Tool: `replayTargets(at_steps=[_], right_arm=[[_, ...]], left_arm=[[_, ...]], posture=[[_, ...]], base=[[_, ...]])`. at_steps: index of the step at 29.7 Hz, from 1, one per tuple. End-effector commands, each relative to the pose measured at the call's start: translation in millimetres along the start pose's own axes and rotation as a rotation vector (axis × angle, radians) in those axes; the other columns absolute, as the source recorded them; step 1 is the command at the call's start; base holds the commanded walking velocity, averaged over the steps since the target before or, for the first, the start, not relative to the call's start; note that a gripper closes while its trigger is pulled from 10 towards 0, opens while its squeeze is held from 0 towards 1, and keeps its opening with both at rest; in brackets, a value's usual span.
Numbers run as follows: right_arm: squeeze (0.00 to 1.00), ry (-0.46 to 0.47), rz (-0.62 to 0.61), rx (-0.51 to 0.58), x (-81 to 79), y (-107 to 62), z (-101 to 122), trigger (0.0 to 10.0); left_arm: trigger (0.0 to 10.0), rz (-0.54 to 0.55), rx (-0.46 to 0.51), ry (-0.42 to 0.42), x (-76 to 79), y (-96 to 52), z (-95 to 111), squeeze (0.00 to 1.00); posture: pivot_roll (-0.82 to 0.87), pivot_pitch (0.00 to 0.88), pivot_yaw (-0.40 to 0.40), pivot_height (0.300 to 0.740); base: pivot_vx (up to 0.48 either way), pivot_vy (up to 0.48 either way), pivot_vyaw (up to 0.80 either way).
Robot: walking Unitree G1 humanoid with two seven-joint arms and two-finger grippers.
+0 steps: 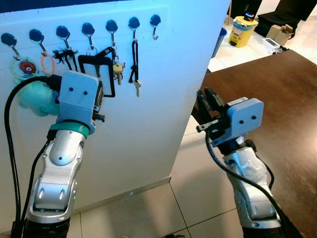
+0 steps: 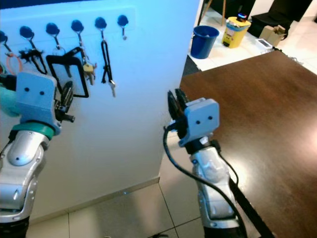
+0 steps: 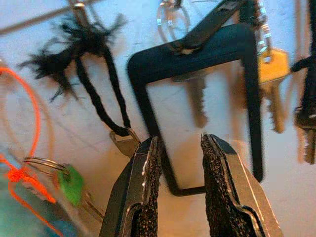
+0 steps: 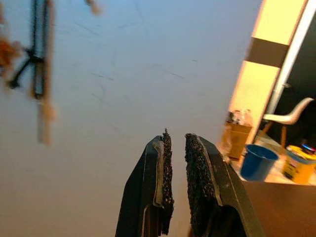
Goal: Hang keys on a hook
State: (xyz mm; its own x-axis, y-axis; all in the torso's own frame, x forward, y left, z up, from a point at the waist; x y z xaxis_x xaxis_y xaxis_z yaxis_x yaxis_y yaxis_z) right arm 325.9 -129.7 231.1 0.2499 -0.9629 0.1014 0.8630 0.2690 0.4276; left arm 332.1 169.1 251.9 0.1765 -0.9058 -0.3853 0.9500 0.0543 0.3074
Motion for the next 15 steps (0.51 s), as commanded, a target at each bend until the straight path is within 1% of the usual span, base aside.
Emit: replayTargets(at_steps=[1, 3, 8, 15], right_arm=[[0.00, 0.010, -0.014, -0.028, 0.5, -1.1, -6.9, 10.0], [0.00, 0.013, -0.013, -0.032, -1.4, -1.2, -8.1, 10.0], [0.00, 0.021, -0.008, -0.038, -5.6, -0.5, -8.8, 10.0], [0.00, 0.029, 0.007, -0.033, -9.0, 2.1, -7.8, 10.0]], left_arm=[[10.0, 0.026, -0.021, 0.027, -5.9, -0.5, -8.0, 0.00], [10.0, 0.029, -0.012, 0.043, -7.7, 0.1, -7.1, 0.00], [10.0, 0.029, -0.008, 0.029, -8.9, 0.8, -5.0, 0.00], [10.0, 0.029, -0.002, 0.034, -8.0, 1.0, -4.0, 0.00]], posture=[[0.03, 0.040, 0.077, 0.740], [0.04, 0.044, 0.078, 0.740], [0.04, 0.046, 0.077, 0.740], [0.04, 0.048, 0.074, 0.740]], base=[[-0.285, 0.000, 0.00], [-0.292, 0.000, 0.00], [-0.314, 0.000, 0.00], [-0.341, 0.000, 0.00]])
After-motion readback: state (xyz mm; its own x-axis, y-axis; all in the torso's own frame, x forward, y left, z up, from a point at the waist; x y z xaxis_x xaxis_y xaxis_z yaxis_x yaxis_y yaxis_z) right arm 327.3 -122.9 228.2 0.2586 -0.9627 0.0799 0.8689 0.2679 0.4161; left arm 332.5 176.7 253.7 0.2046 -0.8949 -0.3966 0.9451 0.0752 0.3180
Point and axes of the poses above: a point about 5 cm out from each wrist's last joint towards the gripper, its own y axis pointing out of the wrist towards the gripper, its own z axis along the axis of the wrist's last joint, x = y × z, the point moved 5 cm from there along y, pointing out of the wrist towards the gripper, and after that the axes turned 7 degrees about y, right-handed, at the moved point
